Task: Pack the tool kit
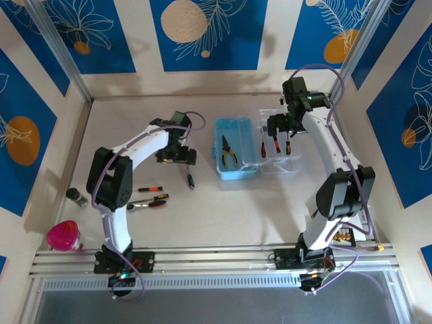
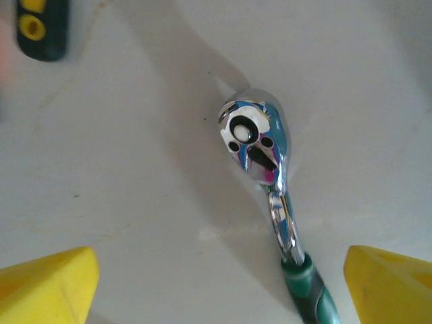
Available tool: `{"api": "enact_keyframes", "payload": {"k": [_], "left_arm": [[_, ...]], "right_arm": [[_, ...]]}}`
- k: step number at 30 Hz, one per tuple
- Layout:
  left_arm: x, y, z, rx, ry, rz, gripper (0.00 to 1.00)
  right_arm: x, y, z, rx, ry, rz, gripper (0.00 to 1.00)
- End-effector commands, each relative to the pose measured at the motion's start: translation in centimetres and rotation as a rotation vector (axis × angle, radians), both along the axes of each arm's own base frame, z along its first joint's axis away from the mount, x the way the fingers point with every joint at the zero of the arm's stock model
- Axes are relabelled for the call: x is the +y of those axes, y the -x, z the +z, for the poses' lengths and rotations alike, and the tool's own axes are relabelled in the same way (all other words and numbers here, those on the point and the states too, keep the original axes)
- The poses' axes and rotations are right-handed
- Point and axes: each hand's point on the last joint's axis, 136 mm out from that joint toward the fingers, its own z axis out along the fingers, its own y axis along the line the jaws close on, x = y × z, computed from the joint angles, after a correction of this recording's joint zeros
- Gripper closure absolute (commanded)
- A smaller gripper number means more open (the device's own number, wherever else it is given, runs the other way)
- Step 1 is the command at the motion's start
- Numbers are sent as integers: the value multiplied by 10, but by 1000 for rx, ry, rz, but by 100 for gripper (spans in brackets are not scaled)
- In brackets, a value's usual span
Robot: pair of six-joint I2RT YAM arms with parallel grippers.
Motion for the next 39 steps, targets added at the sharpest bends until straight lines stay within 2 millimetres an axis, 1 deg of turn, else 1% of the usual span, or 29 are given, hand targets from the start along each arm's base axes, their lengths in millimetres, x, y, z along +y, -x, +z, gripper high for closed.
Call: {"api": "enact_keyframes", "payload": {"k": [1,3,6,13,16,20,22,25,29,32,35,37,39], "left_arm": [[-12,-11,-11,8,21,42,13],[-12,-15,-19,14,6,49,17],[-11,-22,-30,17,-22,52,20],[-19,-34,-43,26,-14,47,32],[-19,-35,-48,34,-22,40,45],[-17,-30,-58,57,-31,31,61],[-17,-28,-60,63,-32,27,68],[-16,-25,-62,68,-31,21,82],[-17,-23,-60,67,-22,9,99],[-17,-22,-55,63,-16,-1,100],[-18,-23,-45,51,-3,-13,100],[-21,-23,-35,38,20,-20,100],[-25,-25,-19,16,55,-25,100]], "right_arm": [[17,16,4,-1,-73,16,1],[21,20,3,2,-85,24,1],[23,24,1,5,-91,30,1],[25,22,0,4,-102,39,1],[27,22,-1,5,-107,41,1],[27,22,-4,9,-111,44,1],[28,22,-4,8,-117,46,1],[30,22,-1,2,-126,52,1],[32,21,6,-12,-138,58,1],[33,22,9,-18,-141,62,1],[34,23,13,-27,-147,65,1],[35,25,15,-30,-151,68,1],[37,27,19,-37,-160,73,1]]}}
